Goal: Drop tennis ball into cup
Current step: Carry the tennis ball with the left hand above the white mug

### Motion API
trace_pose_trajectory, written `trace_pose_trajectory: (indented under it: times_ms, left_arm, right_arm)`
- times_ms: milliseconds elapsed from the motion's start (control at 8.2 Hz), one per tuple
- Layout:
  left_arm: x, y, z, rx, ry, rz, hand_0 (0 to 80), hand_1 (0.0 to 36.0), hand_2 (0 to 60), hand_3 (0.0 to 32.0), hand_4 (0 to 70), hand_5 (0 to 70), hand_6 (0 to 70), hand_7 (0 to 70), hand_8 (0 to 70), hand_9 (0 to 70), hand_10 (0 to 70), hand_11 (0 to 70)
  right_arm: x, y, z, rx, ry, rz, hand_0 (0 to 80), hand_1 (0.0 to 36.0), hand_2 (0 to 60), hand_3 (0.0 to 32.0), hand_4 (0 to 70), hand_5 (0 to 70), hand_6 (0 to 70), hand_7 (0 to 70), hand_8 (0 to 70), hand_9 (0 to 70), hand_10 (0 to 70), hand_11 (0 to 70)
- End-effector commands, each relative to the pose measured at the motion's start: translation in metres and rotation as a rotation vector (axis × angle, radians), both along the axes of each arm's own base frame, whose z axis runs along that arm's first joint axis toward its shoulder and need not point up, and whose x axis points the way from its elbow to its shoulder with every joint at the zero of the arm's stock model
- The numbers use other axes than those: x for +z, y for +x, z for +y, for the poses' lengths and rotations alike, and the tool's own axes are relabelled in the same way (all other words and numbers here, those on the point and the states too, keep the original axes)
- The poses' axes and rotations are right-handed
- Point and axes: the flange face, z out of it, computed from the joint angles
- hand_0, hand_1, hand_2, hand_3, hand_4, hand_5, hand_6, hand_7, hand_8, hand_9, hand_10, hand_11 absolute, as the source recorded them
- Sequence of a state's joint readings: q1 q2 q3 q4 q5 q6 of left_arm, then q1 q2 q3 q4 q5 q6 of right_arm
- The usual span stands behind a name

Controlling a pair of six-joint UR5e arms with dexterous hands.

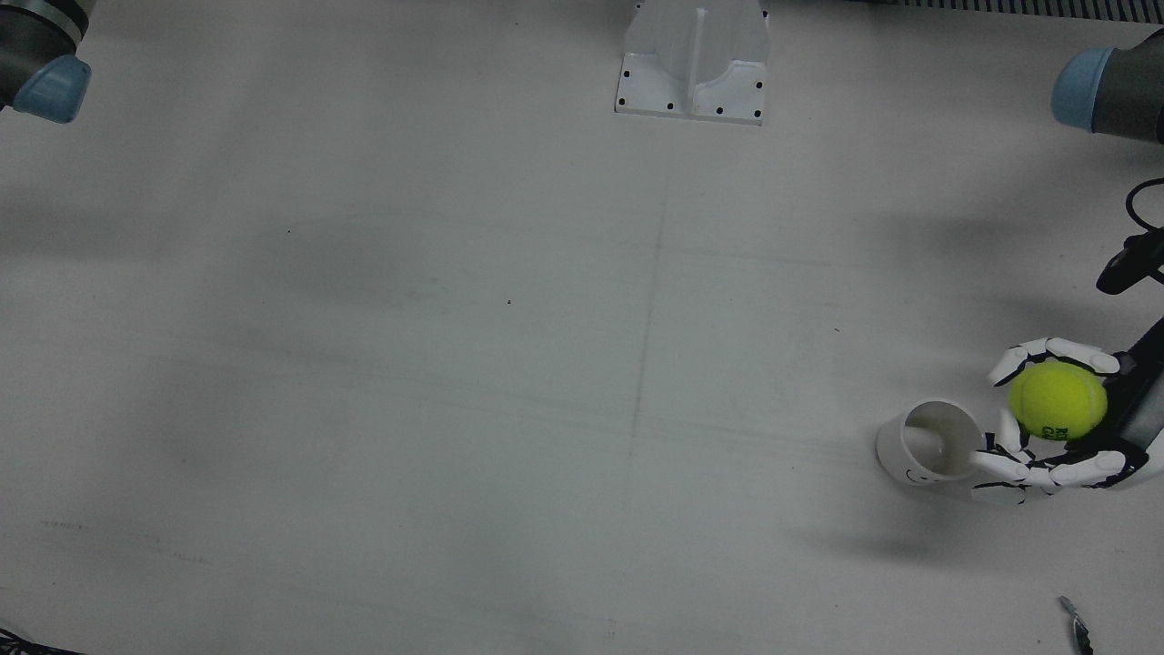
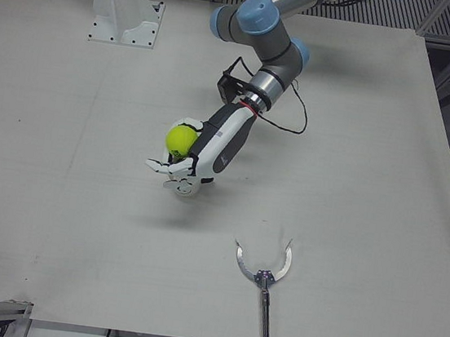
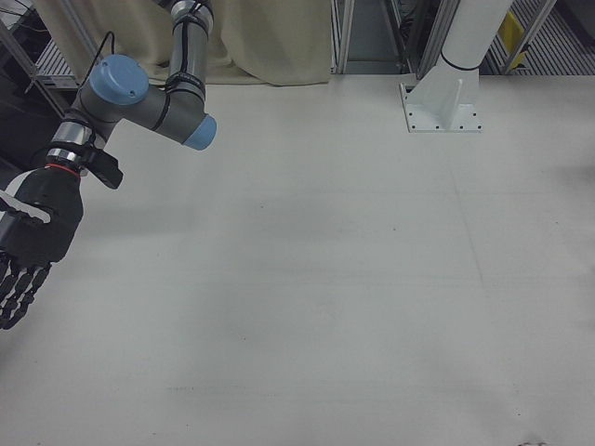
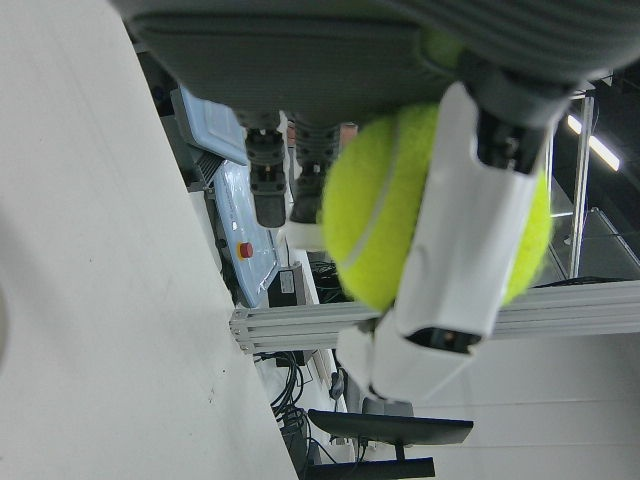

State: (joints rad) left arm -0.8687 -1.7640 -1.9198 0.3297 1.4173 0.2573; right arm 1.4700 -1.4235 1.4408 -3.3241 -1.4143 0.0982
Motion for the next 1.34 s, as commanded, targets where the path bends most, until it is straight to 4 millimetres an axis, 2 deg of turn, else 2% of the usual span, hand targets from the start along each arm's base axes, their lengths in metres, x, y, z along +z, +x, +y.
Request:
trace_pose_trajectory:
  times_ms: [0,122,244,366,488,610,732,854,976,1098,1220]
  left_arm:
    - [0.002,0.021,0.007,0.009,0.020,-0.010,80.0,36.0,40.7,0.0,38.6,20.4,44.7,70.0,46.5,69.7,13.9,24.0]
    - [0.010,0.026,0.005,0.012,0.016,-0.013,80.0,36.0,43.0,0.0,38.3,21.7,54.4,70.0,48.0,69.4,13.8,23.7]
    - [0.014,0.028,0.005,0.014,0.015,-0.014,80.0,36.0,42.7,0.0,38.3,20.8,50.1,70.0,47.1,69.2,13.7,23.5]
    - [0.014,0.028,0.004,0.014,0.015,-0.016,80.0,36.0,43.3,0.0,38.1,21.5,54.2,70.0,47.4,68.7,13.6,23.4]
    - [0.014,0.028,0.004,0.014,0.015,-0.016,80.0,36.0,46.1,0.0,38.2,22.8,62.4,70.0,48.6,68.3,13.5,23.1]
    - [0.016,0.028,0.004,0.013,0.018,-0.013,79.1,36.0,42.6,0.0,35.6,15.9,36.6,70.0,40.6,63.0,12.2,20.5]
    - [0.017,0.027,0.004,0.013,0.033,0.000,61.3,33.1,33.8,0.0,23.5,11.0,24.5,50.0,14.9,25.4,6.4,11.7]
    - [0.019,0.032,0.002,0.018,0.042,0.008,60.6,35.0,30.4,0.0,14.4,5.9,2.8,24.0,0.1,3.6,3.0,7.2]
    - [0.020,0.034,-0.001,0.016,0.048,0.013,53.7,30.6,27.7,0.0,0.8,3.6,0.0,17.2,0.0,2.0,0.7,3.7]
    - [0.021,0.033,-0.001,0.016,0.048,0.013,48.5,26.0,31.3,0.0,0.0,2.0,0.0,13.8,0.0,1.3,0.0,1.4]
    - [0.021,0.033,-0.001,0.016,0.047,0.012,54.6,31.6,26.0,0.0,0.0,4.0,0.0,10.5,0.0,0.7,0.0,1.9]
  right_arm:
    - [-0.001,0.001,0.000,0.001,0.001,0.000,0.0,0.0,0.0,0.0,0.0,0.0,0.0,0.0,0.0,0.0,0.0,0.0]
    - [-0.001,0.001,0.000,0.001,0.001,0.000,0.0,0.0,0.0,0.0,0.0,0.0,0.0,0.0,0.0,0.0,0.0,0.0]
    - [-0.001,0.000,0.000,0.000,0.001,0.000,0.0,0.0,0.0,0.0,0.0,0.0,0.0,0.0,0.0,0.0,0.0,0.0]
    - [-0.001,0.001,0.000,0.001,0.001,0.000,0.0,0.0,0.0,0.0,0.0,0.0,0.0,0.0,0.0,0.0,0.0,0.0]
    - [0.000,0.000,0.000,0.000,0.000,0.000,0.0,0.0,0.0,0.0,0.0,0.0,0.0,0.0,0.0,0.0,0.0,0.0]
    - [-0.001,0.000,0.000,0.000,0.001,0.000,0.0,0.0,0.0,0.0,0.0,0.0,0.0,0.0,0.0,0.0,0.0,0.0]
    - [-0.001,0.001,0.000,0.001,0.001,0.000,0.0,0.0,0.0,0.0,0.0,0.0,0.0,0.0,0.0,0.0,0.0,0.0]
    - [-0.001,0.001,0.000,0.001,0.001,0.000,0.0,0.0,0.0,0.0,0.0,0.0,0.0,0.0,0.0,0.0,0.0,0.0]
    - [-0.001,0.001,0.000,0.001,0.001,0.000,0.0,0.0,0.0,0.0,0.0,0.0,0.0,0.0,0.0,0.0,0.0,0.0]
    - [-0.001,0.001,0.000,0.001,0.001,0.000,0.0,0.0,0.0,0.0,0.0,0.0,0.0,0.0,0.0,0.0,0.0,0.0]
    - [-0.001,0.001,0.000,0.001,0.001,0.000,0.0,0.0,0.0,0.0,0.0,0.0,0.0,0.0,0.0,0.0,0.0,0.0]
